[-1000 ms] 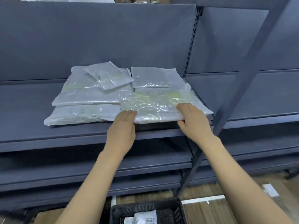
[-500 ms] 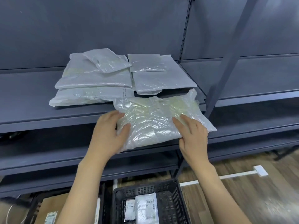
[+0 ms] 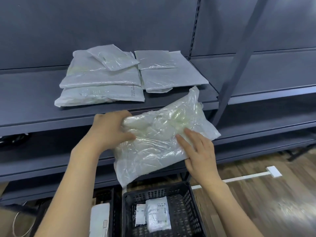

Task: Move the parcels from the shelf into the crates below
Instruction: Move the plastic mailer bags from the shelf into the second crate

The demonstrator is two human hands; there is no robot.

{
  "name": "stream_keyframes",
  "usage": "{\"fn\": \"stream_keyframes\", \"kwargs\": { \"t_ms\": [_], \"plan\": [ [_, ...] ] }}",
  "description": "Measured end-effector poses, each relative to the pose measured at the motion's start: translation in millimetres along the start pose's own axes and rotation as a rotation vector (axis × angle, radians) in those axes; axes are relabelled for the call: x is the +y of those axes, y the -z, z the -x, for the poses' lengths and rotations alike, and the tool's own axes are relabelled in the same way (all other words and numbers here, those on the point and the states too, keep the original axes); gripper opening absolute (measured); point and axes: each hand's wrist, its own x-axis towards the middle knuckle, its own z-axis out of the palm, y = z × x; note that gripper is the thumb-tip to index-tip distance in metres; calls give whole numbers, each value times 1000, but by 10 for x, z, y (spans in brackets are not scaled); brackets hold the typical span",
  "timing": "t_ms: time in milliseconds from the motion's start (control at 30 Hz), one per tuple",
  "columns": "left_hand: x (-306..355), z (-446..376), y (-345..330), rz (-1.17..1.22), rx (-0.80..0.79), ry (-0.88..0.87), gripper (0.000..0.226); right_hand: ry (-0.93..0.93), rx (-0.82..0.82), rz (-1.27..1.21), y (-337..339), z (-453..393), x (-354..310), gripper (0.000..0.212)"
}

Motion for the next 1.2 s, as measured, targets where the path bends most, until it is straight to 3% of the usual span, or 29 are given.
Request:
{"fn": "stream_keyframes", "kwargs": {
  "t_ms": [167,333,533,633,800,900,1000,1067,1133,1200],
  "plan": [
    [11,185,-83,-183,182,-107,21,-16,-210,-76,154,-32,-63,79],
    [-3,402,-176,-269,333,-116,27,-21,10,-84,397,-325,-306,71],
    [40,566,-108,-313,469,-141,29,-54,16,125,444,-507,-408,75],
    [53,630,-38,-337,572,-152,26,-86,36,79,467,-565,-416,63],
    [76,716,-32,-346,718,-55,25,-82,-155,-16,373,-616,-451,39],
    [7,756,-54,-324,623,17,28,-89,-144,-1,329,-574,-524,25],
    [-30,804,-17,-273,276,68,30,-77,-25,40,288,-525,-557,22],
    [-73,833,-9,-220,109,92,50,-59,71,38,255,-496,-571,16],
    [-74,853,-2,-172,104,70,73,-65,168,8,226,-477,-598,22],
    [-87,858,-4,-117,156,59,80,-79,248,-13,204,-456,-623,30]
  ]
}}
